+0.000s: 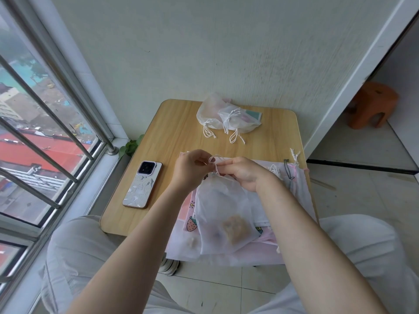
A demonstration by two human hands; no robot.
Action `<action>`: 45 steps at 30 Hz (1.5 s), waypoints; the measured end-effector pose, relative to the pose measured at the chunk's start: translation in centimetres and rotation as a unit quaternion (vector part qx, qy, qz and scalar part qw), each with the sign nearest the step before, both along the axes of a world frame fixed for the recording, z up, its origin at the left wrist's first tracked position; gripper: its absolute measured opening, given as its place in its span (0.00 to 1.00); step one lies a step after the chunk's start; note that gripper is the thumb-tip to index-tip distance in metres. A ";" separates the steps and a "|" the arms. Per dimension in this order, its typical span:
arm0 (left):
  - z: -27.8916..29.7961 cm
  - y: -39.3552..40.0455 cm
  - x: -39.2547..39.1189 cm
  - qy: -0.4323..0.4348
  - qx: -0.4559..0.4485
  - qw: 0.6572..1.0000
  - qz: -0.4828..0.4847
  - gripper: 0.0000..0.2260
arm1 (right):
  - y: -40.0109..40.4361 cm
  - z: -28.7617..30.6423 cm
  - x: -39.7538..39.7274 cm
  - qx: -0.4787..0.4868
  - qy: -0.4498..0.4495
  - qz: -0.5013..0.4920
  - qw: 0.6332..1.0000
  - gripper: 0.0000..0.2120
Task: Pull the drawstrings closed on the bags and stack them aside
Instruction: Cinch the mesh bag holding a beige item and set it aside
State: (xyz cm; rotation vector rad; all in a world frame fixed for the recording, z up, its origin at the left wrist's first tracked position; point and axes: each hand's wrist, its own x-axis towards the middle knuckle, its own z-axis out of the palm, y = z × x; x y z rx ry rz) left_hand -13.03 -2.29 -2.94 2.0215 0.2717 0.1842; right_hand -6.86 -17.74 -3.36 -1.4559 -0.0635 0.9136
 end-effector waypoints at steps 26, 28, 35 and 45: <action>-1.6 -0.9 -0.1 0.095 -0.242 0.965 0.042 0.10 | -0.5 1.0 1.3 0.226 0.084 -0.240 0.940 0.11; -1.6 -1.3 0.0 0.090 -0.233 0.967 0.049 0.09 | -0.1 0.9 1.1 0.172 0.032 -0.201 0.964 0.06; -1.8 -2.5 0.1 0.075 -0.189 0.978 0.047 0.07 | 0.2 0.3 0.6 -0.100 -0.171 -0.150 0.968 0.04; -1.7 -1.8 0.1 0.076 -0.142 0.983 0.094 0.09 | -0.7 2.2 1.5 0.096 0.026 -0.275 0.956 0.13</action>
